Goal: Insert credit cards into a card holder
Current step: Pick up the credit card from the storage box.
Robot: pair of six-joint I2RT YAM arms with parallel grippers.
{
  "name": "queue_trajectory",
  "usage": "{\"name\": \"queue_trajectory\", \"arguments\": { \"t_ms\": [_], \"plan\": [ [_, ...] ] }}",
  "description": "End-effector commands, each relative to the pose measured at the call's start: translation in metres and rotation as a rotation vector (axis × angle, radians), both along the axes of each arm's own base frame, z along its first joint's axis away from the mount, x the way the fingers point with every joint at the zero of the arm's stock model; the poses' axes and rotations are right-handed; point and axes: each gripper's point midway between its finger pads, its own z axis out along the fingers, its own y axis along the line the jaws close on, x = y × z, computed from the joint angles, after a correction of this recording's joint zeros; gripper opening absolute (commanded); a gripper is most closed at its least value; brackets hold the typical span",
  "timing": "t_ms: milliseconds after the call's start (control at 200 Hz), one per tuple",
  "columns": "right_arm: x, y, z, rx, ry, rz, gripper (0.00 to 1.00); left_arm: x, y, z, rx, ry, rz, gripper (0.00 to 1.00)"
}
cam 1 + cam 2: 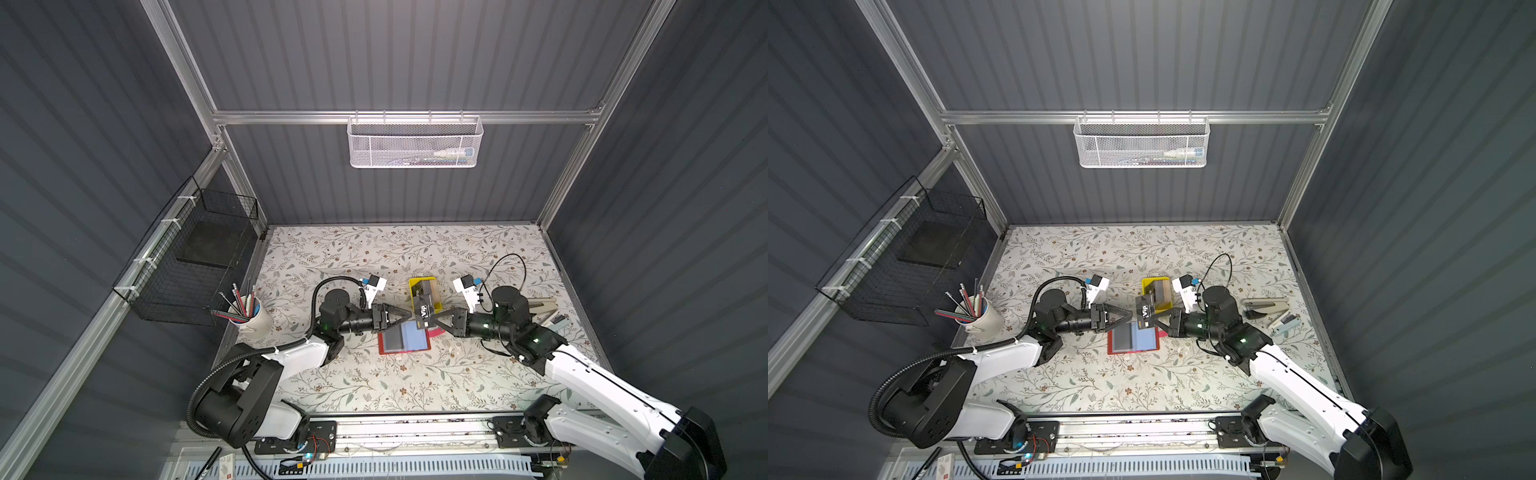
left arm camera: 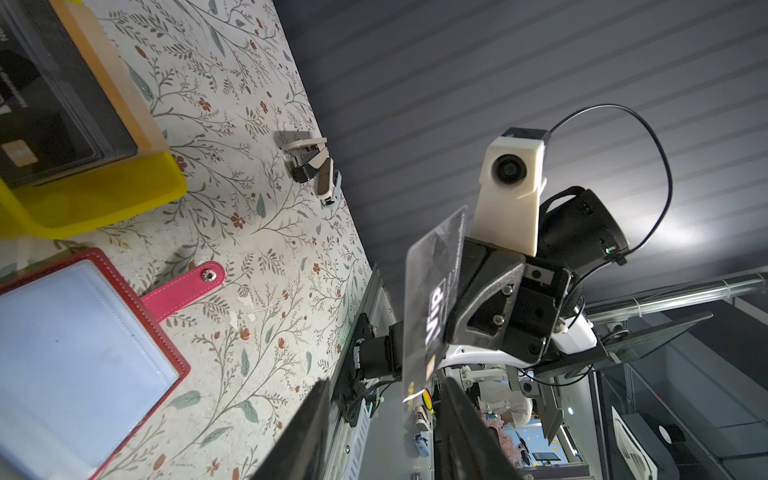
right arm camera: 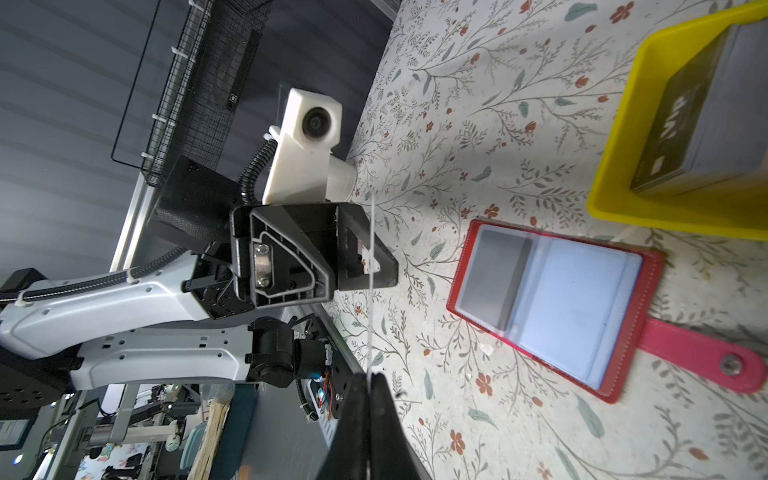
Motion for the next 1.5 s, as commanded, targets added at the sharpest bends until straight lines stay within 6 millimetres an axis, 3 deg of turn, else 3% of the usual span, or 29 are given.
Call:
{"name": "queue_trajectory", "arguments": {
  "t_ms": [0,325,505,700,841,1046,1121,1246,1491],
  "plan": [
    [-0.004,0.004,0.0,0.028,0.005,0.027,0.03,-0.004,-0.004,0.012,-0.045,-0.028,-0.032,0.45],
    [-0.003,0.011,-0.004,0.059,0.032,0.049,0.04,-0.006,-0.011,0.014,-0.08,-0.016,-0.051,0.38],
    [-0.002,0.013,-0.009,0.066,0.049,0.052,0.04,-0.006,-0.013,0.016,-0.111,-0.011,-0.053,0.27],
    [-0.001,0.013,-0.015,0.073,0.06,0.037,0.07,-0.004,-0.012,0.011,-0.122,0.013,-0.035,0.08],
    [0.001,0.009,-0.019,0.057,0.063,0.013,0.19,-0.001,-0.013,0.008,-0.108,0.016,-0.02,0.02],
    [0.005,-0.005,-0.03,-0.02,0.055,-0.081,0.32,0.008,-0.009,-0.012,-0.008,0.021,0.028,0.0],
    [0.006,-0.012,-0.039,-0.065,0.057,-0.127,0.33,0.011,-0.006,-0.027,0.064,0.03,0.058,0.0],
    [0.01,-0.025,-0.056,-0.16,0.059,-0.222,0.34,0.012,-0.002,-0.036,0.129,0.021,0.085,0.0],
    [0.007,-0.047,-0.096,-0.354,0.091,-0.33,0.34,0.002,0.01,-0.071,0.338,0.066,0.058,0.0]
  ]
}}
